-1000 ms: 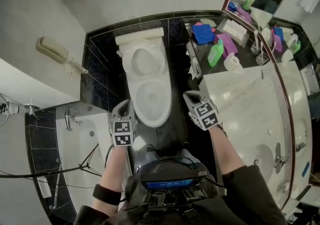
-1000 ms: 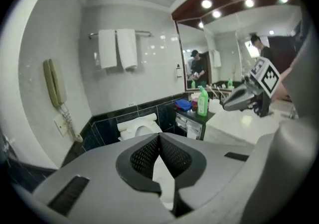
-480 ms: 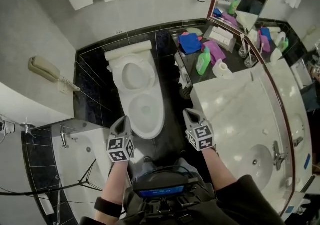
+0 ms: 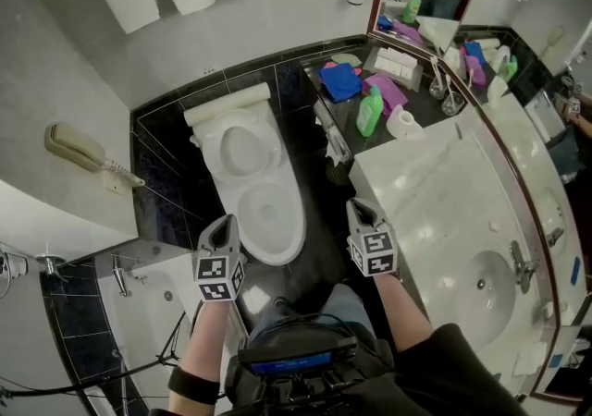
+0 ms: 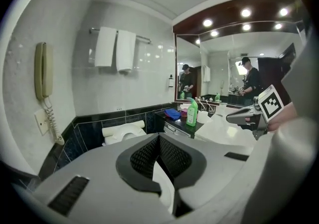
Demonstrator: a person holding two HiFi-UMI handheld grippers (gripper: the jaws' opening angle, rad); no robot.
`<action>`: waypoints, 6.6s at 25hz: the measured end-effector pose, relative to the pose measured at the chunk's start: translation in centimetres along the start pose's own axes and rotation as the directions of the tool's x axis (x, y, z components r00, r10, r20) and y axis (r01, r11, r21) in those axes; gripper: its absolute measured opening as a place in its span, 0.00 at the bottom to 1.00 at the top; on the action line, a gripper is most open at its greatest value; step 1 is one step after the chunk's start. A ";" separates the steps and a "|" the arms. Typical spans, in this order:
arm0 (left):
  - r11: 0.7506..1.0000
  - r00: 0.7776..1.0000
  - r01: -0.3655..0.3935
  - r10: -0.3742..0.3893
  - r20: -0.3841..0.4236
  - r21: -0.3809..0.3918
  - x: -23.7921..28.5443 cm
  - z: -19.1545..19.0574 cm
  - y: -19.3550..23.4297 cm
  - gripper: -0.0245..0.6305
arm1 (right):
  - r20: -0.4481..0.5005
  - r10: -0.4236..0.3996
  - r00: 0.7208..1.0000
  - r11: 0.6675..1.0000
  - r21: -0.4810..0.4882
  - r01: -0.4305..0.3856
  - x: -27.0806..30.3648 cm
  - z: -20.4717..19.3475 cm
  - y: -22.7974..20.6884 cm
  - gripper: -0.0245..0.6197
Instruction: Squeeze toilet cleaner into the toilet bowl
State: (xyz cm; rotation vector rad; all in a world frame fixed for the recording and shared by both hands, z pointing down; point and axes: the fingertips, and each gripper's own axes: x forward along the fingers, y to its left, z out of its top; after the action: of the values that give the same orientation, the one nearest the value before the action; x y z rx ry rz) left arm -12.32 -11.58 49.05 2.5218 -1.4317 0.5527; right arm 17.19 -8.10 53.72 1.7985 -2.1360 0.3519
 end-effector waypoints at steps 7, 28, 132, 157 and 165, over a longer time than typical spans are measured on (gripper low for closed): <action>0.995 0.996 0.088 -0.088 -0.008 0.038 2.3 0.4 -1.3 0.04 | -0.008 -0.074 0.997 0.996 0.044 0.074 1.3 -0.6 -2.7 0.14; 0.980 0.980 0.191 -0.187 -0.073 0.058 21.6 3.7 -14.4 0.04 | -0.028 -0.028 0.999 0.999 0.036 0.029 17.5 -1.5 -19.7 0.71; 0.973 0.964 0.227 -0.230 0.134 0.039 -8.1 4.7 -0.3 0.04 | -0.147 0.801 0.581 0.542 -0.237 -0.807 -0.2 6.2 25.3 0.33; 0.842 0.804 0.532 -0.534 0.261 0.086 -15.8 11.9 -9.4 0.44 | -0.275 0.935 0.222 0.145 -0.274 -0.951 -9.3 4.7 29.1 0.33; 0.756 0.743 0.620 -0.652 0.150 0.212 -16.4 14.9 -10.9 0.44 | -0.291 0.933 0.211 0.119 -0.305 -0.945 -9.4 5.2 29.4 0.33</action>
State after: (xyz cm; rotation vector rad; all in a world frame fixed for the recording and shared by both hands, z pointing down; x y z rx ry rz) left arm -7.24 1.86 29.01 3.0200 -0.4768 0.2612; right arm -10.81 3.50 45.84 -0.0997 -2.7538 0.1168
